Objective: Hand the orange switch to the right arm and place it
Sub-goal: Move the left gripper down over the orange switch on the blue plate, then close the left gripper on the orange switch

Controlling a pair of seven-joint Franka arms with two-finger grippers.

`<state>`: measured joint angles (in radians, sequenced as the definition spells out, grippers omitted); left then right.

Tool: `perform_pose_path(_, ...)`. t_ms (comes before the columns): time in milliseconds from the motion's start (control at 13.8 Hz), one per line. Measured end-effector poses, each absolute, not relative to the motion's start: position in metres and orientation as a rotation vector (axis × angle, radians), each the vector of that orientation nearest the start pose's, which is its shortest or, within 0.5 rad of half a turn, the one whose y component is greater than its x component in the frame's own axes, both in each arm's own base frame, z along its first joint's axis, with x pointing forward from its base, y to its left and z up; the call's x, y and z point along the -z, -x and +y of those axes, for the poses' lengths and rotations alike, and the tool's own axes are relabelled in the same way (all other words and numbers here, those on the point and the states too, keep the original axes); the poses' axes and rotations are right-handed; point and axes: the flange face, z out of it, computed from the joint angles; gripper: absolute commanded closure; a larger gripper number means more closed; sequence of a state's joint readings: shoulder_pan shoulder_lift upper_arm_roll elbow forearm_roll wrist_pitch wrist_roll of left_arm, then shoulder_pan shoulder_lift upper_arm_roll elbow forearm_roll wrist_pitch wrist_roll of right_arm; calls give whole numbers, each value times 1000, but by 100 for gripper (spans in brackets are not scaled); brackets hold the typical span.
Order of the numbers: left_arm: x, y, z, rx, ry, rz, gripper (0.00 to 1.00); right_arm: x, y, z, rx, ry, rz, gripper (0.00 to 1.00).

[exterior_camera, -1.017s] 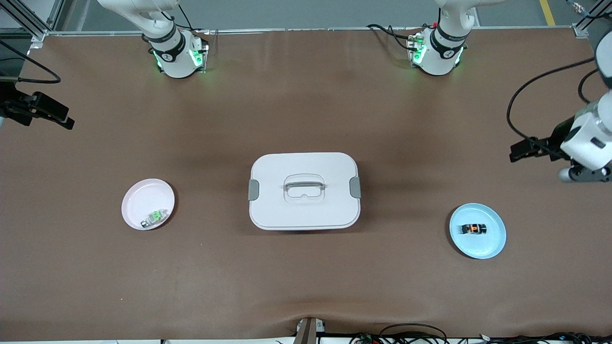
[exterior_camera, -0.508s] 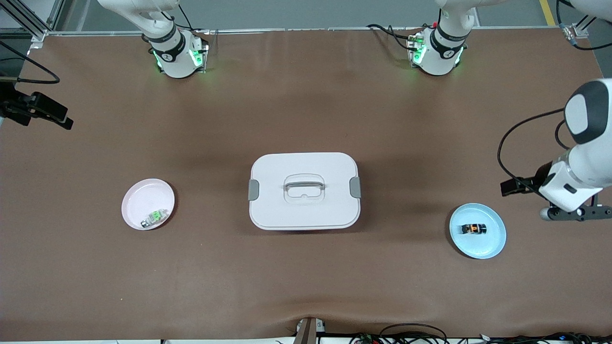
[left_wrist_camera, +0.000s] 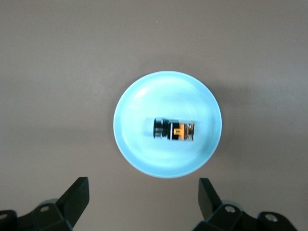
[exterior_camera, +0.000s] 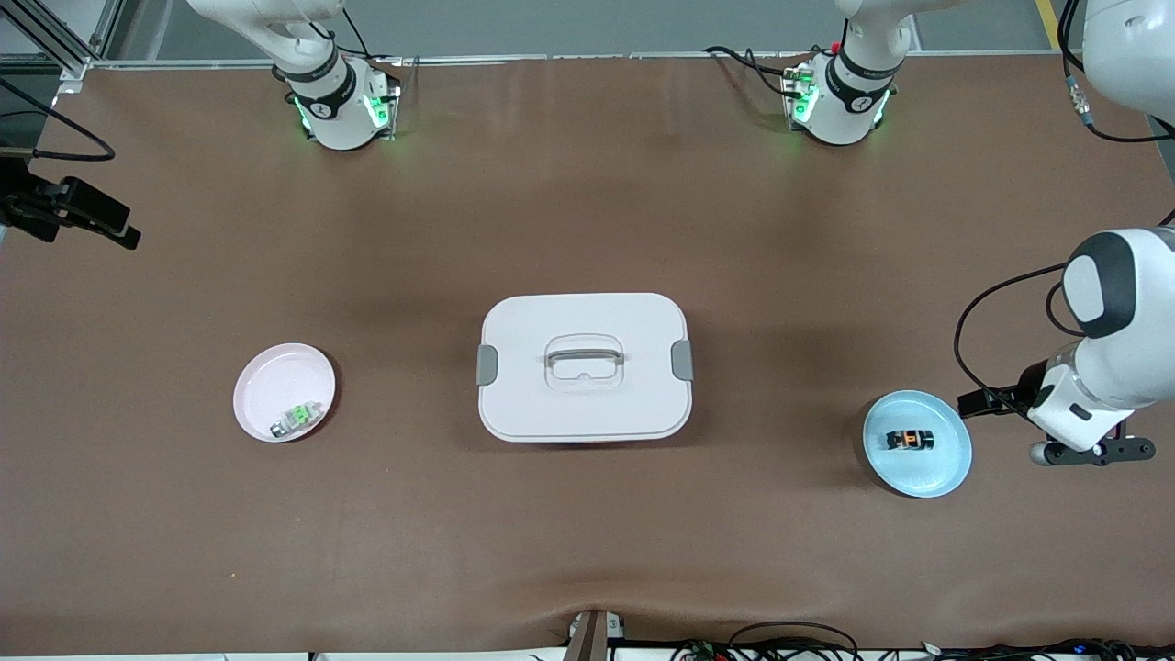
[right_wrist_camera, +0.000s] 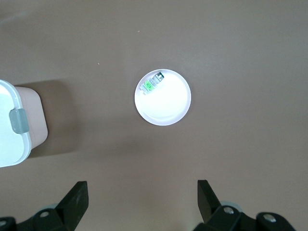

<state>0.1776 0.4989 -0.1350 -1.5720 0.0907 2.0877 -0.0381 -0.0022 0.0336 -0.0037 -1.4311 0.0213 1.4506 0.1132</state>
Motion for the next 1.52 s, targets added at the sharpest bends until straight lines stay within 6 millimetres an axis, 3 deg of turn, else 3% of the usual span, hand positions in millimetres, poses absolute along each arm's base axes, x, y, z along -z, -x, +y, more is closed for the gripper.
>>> perform_pose_path(363, -296, -700, 36, 59, 3144, -61, 0, -661, -553, -1, -17, 3116, 182, 0)
perform_pose_path(799, -246, -703, 23, 72, 3162, -36, 0, -662, -554, 1, -4, 3116, 178, 0)
perform_pose_path(1162, -214, -696, 19, 79, 3171, -30, 0, -662, -555, 2, 4, 3115, 173, 0)
perform_pose_path(1525, -203, -689, 21, 52, 3173, -34, 0, -663, -555, 9, 11, 3116, 155, 0)
